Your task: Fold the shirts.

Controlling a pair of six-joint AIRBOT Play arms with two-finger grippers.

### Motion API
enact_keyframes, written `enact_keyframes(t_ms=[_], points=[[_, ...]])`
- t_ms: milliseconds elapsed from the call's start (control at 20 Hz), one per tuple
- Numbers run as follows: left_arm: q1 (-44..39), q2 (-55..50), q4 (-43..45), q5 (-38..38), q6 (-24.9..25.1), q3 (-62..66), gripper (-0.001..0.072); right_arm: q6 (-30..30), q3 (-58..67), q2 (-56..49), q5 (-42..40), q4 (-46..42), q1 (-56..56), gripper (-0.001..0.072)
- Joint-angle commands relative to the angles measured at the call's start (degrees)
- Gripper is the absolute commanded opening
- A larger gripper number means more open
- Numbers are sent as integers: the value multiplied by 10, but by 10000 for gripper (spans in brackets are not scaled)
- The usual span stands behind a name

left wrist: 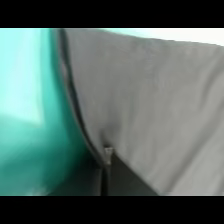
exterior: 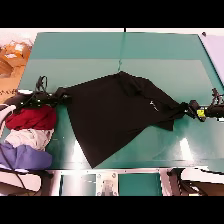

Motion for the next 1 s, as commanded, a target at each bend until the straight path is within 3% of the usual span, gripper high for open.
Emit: enact_keyframes(t_ms=[0, 300, 450, 650, 700, 750, 850, 900, 950], points=[[-22, -19, -80, 24, 63, 60, 27, 45, 2, 14, 24, -3, 0, 9], [-34, -49, -12, 64, 63, 265, 28, 256, -43, 142, 124, -199, 5, 8], [-38, -106, -11, 35, 56, 327, 28, 288, -126, 216, 139, -211, 69, 9], [-38, -156, -7, -33, 57, 350, 51, 313, -221, 223, 100, -180, 166, 10], [-34, -156, -7, -39, 56, 355, 358, 312, -222, 223, 89, -165, 173, 10], [-27, -156, -10, -64, 44, 366, 610, 307, -211, 223, 90, -165, 174, 29], [1, -156, -6, -153, -8, 404, 598, 285, -157, 223, 121, -205, 155, 424], [18, -156, 3, -207, -20, 425, 431, 285, -117, 223, 149, -233, 139, 512], [37, -156, 20, -260, -41, 447, 245, 285, -80, 223, 170, -259, 124, 513]])
